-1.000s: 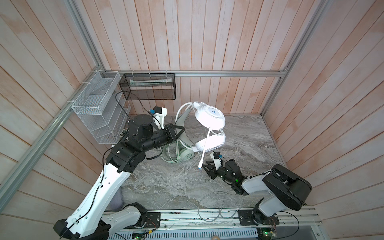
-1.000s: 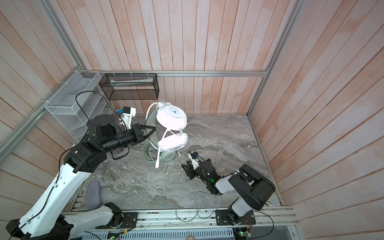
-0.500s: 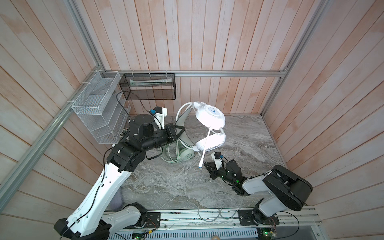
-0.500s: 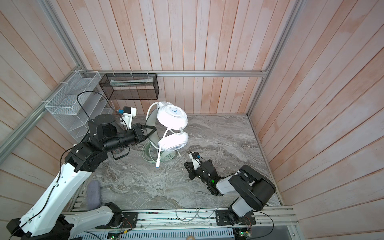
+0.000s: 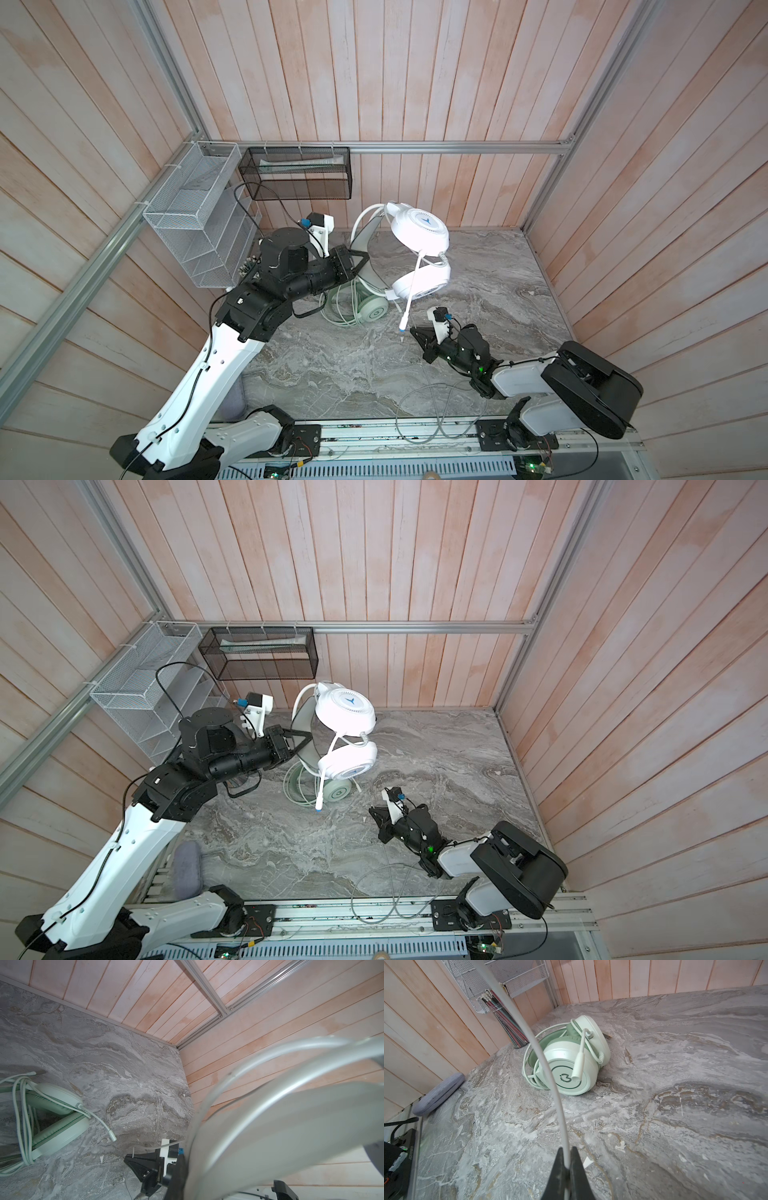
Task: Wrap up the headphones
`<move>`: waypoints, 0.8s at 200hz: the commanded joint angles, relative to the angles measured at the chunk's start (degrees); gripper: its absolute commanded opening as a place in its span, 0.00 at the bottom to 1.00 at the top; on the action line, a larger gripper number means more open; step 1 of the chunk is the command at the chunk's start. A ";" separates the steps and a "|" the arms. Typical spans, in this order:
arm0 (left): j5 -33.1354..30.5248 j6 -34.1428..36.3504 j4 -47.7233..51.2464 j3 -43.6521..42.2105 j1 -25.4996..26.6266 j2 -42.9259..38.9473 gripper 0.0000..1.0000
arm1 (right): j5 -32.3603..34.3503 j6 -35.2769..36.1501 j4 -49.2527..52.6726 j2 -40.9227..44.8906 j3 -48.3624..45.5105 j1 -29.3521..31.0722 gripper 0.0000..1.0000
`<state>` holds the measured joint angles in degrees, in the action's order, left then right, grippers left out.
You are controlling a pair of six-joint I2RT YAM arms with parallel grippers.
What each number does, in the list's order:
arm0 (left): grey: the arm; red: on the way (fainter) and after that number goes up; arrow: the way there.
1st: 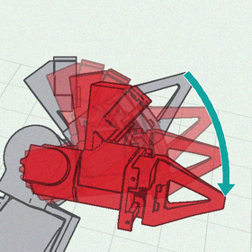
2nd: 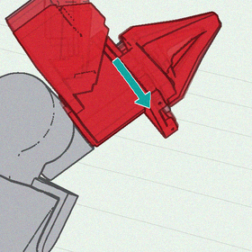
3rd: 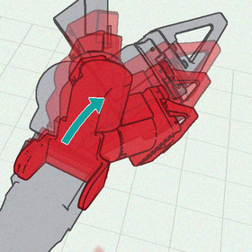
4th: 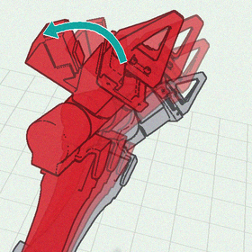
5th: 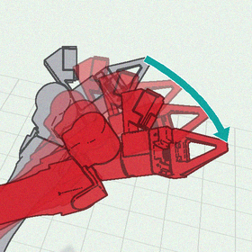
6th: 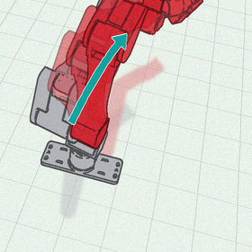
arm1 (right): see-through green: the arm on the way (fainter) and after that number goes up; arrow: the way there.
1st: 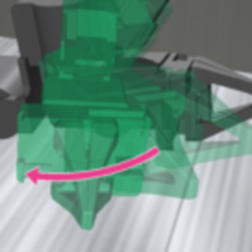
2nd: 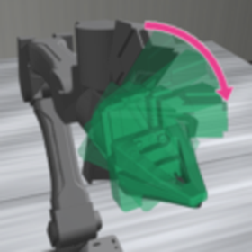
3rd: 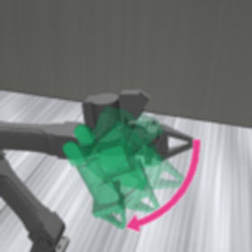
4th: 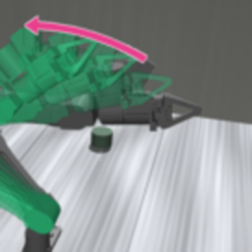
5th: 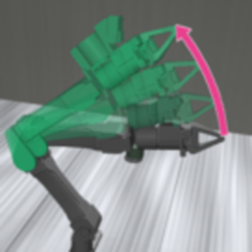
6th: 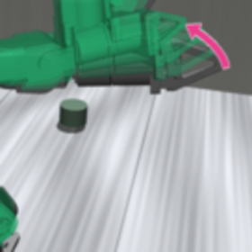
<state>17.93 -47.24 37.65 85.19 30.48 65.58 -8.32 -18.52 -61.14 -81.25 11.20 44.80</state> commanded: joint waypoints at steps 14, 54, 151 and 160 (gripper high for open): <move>-3.02 -1.79 -4.66 0.58 -0.94 0.96 0.00 | 2.87 -0.61 4.31 3.48 -0.50 4.66 0.00; -7.39 -2.50 -5.04 0.62 -2.15 3.15 0.00 | 7.30 0.80 12.32 7.13 1.08 14.50 0.00; -18.74 2.92 -5.83 -1.67 -3.87 11.65 0.00 | 17.72 7.50 48.82 19.55 16.50 33.36 0.00; -19.80 3.72 -6.01 -2.36 -3.86 11.91 0.00 | 18.73 8.58 52.41 20.61 18.86 34.17 0.00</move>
<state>1.26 -45.28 36.07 84.14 26.79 77.52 4.80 -13.80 -23.42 -62.72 24.49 76.60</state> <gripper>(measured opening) 0.082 0.072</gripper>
